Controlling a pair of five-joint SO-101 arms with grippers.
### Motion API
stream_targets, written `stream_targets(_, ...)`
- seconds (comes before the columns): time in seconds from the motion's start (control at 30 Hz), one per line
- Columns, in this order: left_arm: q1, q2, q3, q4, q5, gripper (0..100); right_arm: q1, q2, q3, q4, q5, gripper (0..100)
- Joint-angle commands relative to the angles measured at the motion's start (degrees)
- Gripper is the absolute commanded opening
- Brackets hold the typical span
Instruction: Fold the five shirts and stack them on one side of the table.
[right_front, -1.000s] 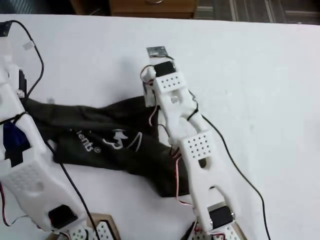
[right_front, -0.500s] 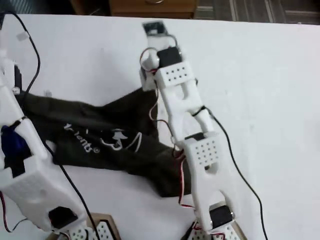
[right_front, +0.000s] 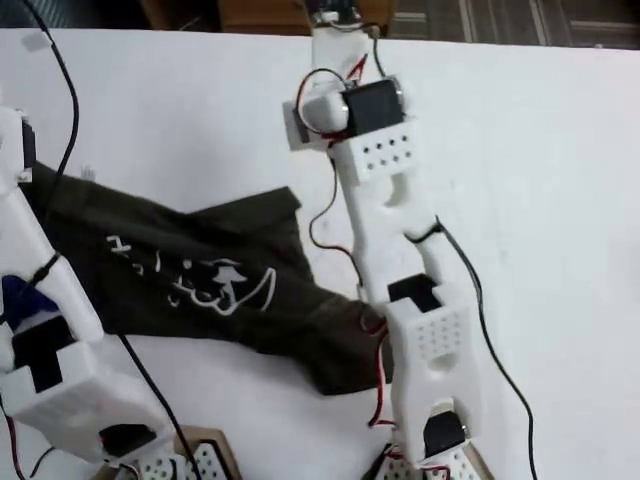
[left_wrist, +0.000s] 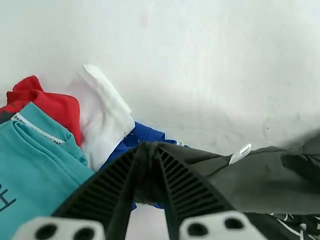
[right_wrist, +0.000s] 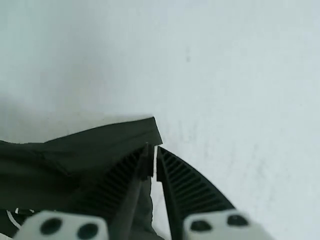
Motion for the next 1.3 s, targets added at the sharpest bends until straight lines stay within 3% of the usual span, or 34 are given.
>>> stream_targets(0.0,1.49,-3.25,3.03,0.88,0.18,3,0.04,3.38,3.43,-2.07,0.35,3.9)
stream_targets(0.23,1.85,-3.34,11.74,0.44,-0.09,3,-1.71,19.56,1.85,-7.69,0.35,19.3)
stream_targets(0.7,1.85,-3.25,12.00,0.44,-0.26,3,-4.88,34.59,-13.36,-10.15,0.26,19.4)
stream_targets(0.8,1.85,-3.25,12.00,0.44,-0.26,3,-5.32,36.00,-13.27,-9.98,-0.35,16.7)
stream_targets(0.9,1.76,-3.25,12.00,0.44,-0.26,3,-5.14,36.00,-13.27,-9.45,-3.96,1.8)
stream_targets(1.27,1.67,-3.34,11.65,0.44,-0.26,3,-4.62,29.93,-13.45,-5.67,-4.48,1.9)
